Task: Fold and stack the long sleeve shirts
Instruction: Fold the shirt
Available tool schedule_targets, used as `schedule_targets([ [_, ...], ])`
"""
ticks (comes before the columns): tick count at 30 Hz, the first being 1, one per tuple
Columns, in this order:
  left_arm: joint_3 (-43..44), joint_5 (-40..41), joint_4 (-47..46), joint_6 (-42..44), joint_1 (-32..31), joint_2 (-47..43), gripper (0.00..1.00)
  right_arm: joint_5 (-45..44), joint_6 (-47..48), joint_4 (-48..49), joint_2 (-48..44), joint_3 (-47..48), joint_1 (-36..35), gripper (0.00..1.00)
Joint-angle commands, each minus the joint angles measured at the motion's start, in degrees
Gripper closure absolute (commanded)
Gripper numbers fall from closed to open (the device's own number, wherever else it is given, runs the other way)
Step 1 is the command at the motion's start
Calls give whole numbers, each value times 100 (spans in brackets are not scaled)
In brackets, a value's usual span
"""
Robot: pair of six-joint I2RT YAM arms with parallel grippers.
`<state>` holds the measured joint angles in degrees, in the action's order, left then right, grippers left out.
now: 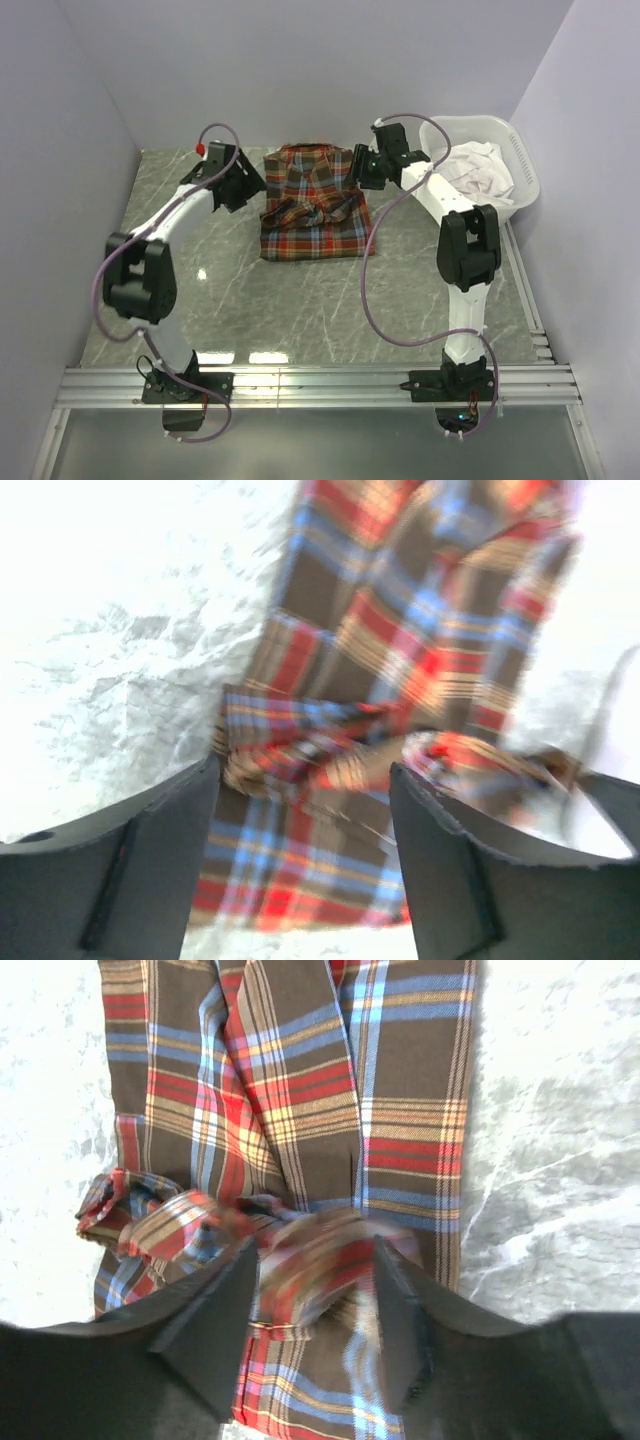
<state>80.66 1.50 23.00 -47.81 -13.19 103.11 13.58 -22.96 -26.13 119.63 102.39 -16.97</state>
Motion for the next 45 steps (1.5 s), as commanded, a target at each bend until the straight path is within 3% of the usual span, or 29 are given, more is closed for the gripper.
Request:
schedule_targets([
  [1, -453, 185, -217, -211, 10, -861, 24, -189, 195, 275, -615, -43, 27, 39],
  [6, -1174, 166, -411, -176, -314, -1644, 22, -409, 204, 819, -1213, -737, -8, 33],
  [12, -1597, 526, -499, -53, -939, -1646, 28, -488, 424, 688, -1557, -1352, -315, 36],
  [22, -1861, 650, -657, -88, -1203, -872, 42, -532, 222, 1136, -890, -1828, -755, 62],
  [25, -1940, 641, -666, -114, -1238, -784, 44, -453, 169, 1145, -442, -1443, -755, 70],
  [29, -2010, 746, -631, -167, -1256, -635, 45, -365, 178, 1049, 199, -731, -764, 71],
  [39, -2239, 878, -657, -184, -1282, -643, 45, -400, 160, 908, 1562, 1458, -597, 61],
  [42, -2257, 861, -666, -185, -1282, -643, 45, -418, 301, 662, 1424, 1767, -579, 59],
  [45, -2257, 843, -639, -211, -1274, -634, 45, -76, 467, 784, 767, 1215, -605, 58],
])
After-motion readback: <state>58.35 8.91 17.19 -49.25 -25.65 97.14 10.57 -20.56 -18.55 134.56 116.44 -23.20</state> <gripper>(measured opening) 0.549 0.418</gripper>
